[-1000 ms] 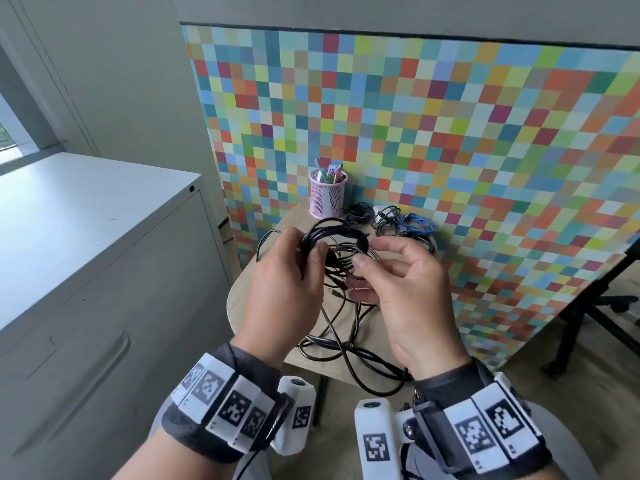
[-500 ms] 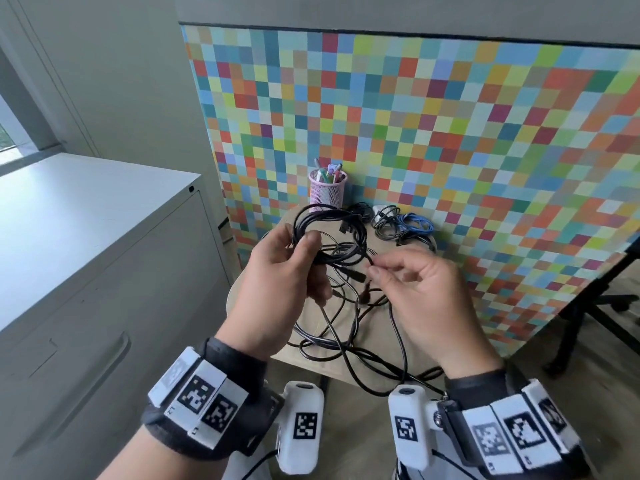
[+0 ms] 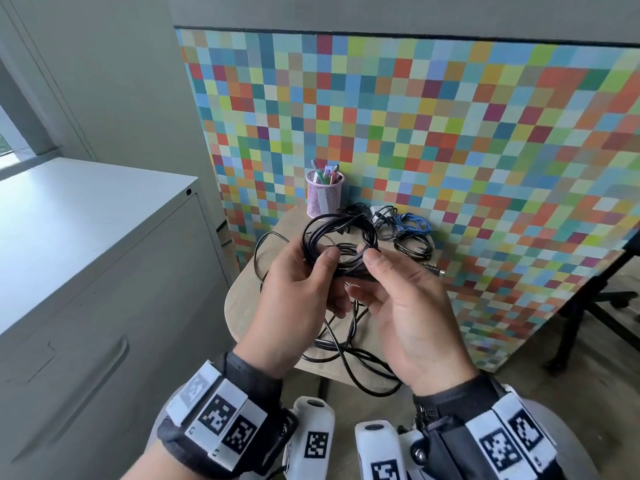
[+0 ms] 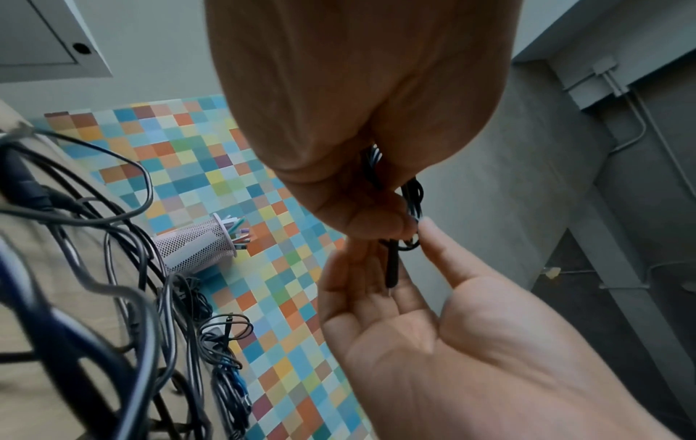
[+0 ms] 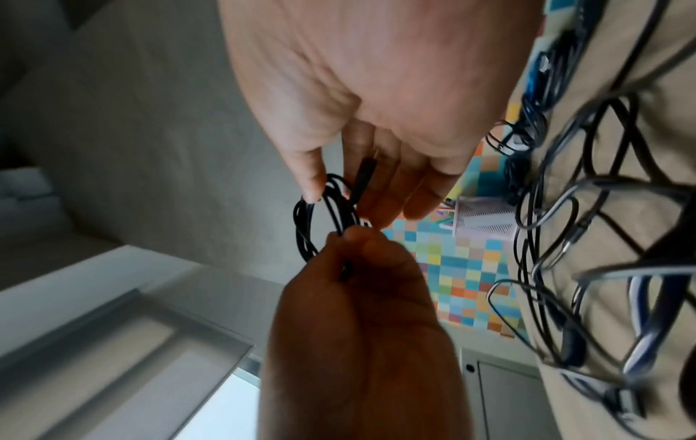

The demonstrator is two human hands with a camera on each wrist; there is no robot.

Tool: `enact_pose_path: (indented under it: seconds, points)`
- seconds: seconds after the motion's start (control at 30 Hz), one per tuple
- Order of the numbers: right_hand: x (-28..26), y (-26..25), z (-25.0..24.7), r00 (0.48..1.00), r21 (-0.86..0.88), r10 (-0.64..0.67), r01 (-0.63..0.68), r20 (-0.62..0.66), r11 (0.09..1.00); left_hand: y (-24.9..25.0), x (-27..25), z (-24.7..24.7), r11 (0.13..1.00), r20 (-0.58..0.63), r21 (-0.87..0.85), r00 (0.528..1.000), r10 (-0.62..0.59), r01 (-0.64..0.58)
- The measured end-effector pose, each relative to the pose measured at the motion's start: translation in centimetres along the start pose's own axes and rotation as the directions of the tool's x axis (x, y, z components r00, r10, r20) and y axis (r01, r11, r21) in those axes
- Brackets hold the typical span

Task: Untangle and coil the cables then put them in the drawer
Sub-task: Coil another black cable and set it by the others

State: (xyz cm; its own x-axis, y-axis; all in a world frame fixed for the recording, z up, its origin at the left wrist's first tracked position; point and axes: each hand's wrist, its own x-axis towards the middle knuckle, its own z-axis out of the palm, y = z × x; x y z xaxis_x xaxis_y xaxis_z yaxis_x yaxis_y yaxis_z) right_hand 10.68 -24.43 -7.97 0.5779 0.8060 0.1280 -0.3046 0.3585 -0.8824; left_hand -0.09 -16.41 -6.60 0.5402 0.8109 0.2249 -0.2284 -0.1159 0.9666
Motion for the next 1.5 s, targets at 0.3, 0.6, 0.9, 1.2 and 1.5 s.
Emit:
enact_pose_path:
  seconds: [0.3, 0.6, 0.9, 1.2, 1.5]
  points:
    - [0.4, 0.9, 0.0, 0.998, 0.02, -0.025, 0.026, -0.06, 0.999, -0.4, -0.8, 0.7, 0.999, 0.013, -0.027, 1.0, 0.026, -0.025]
    - [0.8, 0.4, 0.2, 0.993, 0.18, -0.058, 0.039, 0.101, 0.983, 0.4, 0.0, 0.1, 0.929, 0.052, -0.279, 0.969, -0.241, 0.245]
    - [0.7, -0.9, -0.2, 0.922, 0.254, 0.05, -0.158, 0.384, 0.954, -0.1, 0.3, -0.8, 0.868, 0.228, -0.251, 0.898, -0.377, 0.428]
    - [1.8, 0.6, -2.1, 0.975, -0.393, -0.155, 0.207, 0.16, 0.896, -0.1, 0.7, -1.9, 0.96, 0.1, -0.08, 0.96, -0.262, 0.27]
    - [1.6, 1.0, -3.1, 0.983, -0.475, -0.17, 0.184, 0.073, 0.861, -1.1, 0.8, -3.6, 0.833, 0.204, 0.551, 0.976, -0.072, -0.053]
